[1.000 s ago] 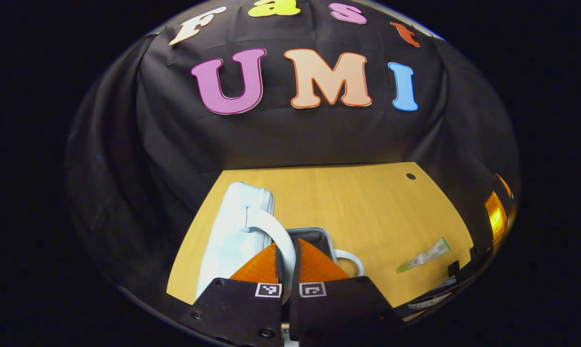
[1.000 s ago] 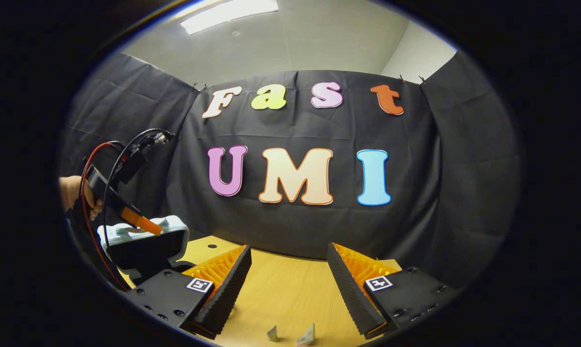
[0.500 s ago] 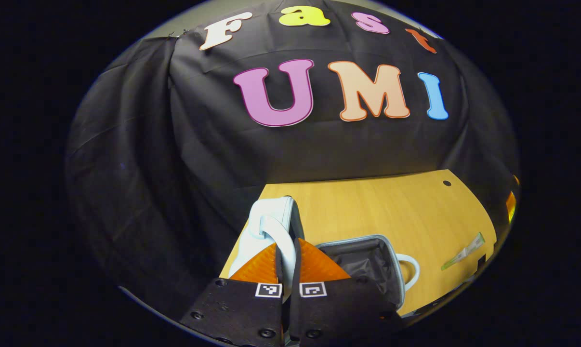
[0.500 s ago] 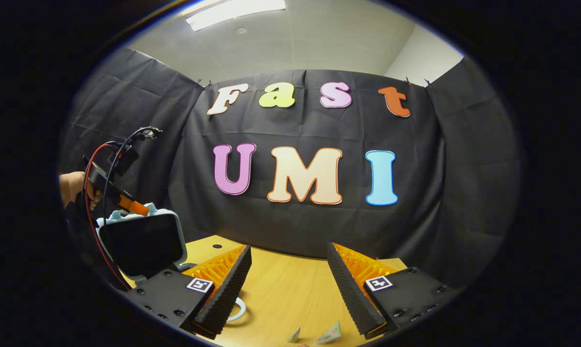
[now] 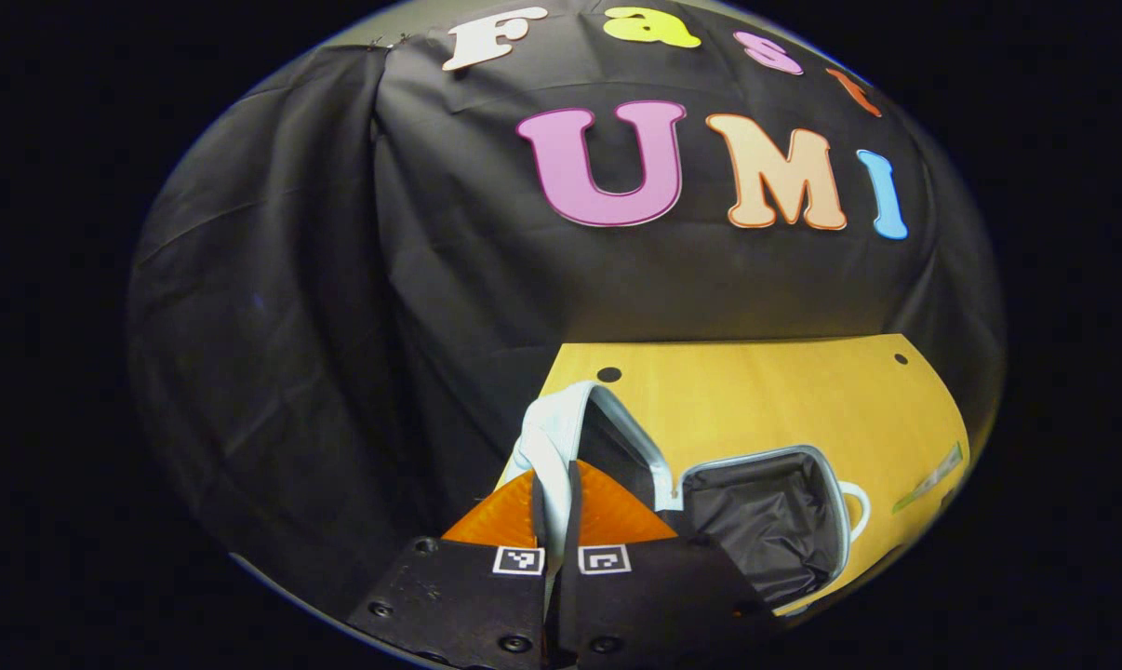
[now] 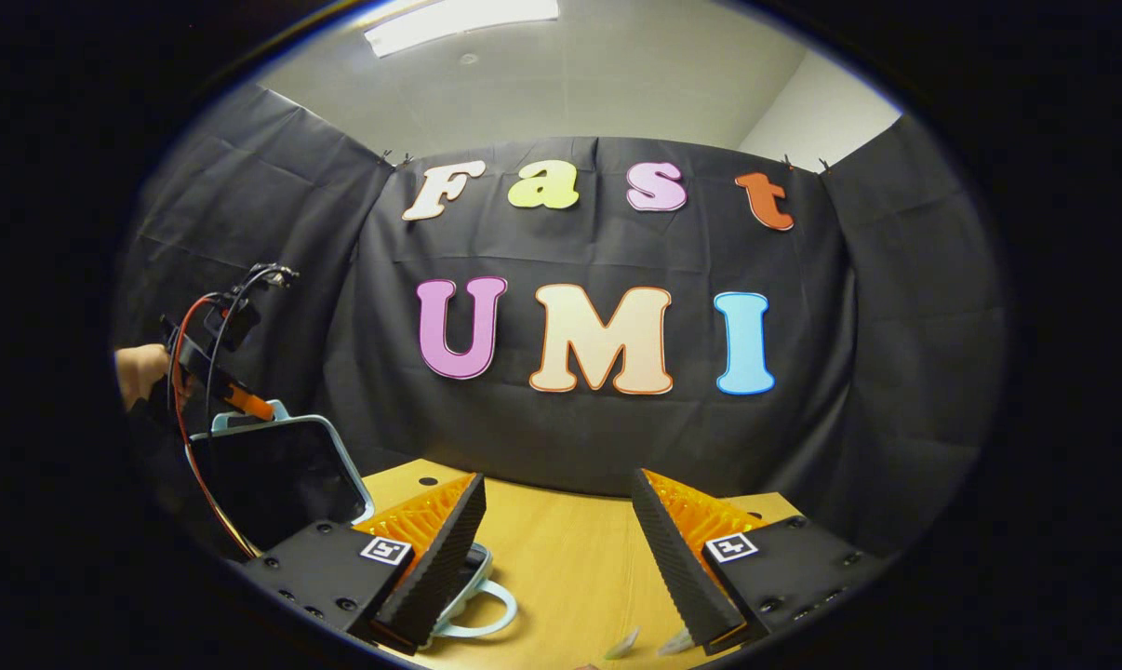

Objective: First open the suitcase, pack the skin care products into it, and then close the suitcase.

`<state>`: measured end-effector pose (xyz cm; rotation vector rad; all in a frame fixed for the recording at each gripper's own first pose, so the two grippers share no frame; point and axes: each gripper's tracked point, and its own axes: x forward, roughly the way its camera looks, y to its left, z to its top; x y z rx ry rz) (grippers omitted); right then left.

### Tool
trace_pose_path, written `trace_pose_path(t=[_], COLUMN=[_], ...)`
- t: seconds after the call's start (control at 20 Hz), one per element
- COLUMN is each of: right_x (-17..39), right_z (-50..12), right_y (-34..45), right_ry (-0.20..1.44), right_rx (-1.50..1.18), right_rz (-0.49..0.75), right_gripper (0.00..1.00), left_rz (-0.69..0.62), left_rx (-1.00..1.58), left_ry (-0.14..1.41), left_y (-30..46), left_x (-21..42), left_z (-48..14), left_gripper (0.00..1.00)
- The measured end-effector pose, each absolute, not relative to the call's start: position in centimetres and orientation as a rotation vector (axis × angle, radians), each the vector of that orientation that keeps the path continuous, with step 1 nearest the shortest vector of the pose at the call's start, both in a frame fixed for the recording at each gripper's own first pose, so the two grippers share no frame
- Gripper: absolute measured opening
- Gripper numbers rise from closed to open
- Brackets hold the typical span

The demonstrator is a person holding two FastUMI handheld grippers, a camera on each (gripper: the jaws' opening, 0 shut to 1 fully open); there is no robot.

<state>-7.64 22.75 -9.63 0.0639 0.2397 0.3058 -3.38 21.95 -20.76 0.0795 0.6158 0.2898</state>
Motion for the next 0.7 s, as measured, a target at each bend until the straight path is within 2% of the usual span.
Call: trace_pose_path(t=[0.7], right_x=[-8.2], right_z=[-10.4], right_y=[25.6], right_ry=[0.281], right_rx=[0.008], right_rz=[0.3], right_gripper=[0.98], left_rz=[0.408], left_rx=[-0.013], left_ry=[0.658], left_y=[25.8], left_x=[-4.5], left_z=[-24.4], left_gripper=[0.0])
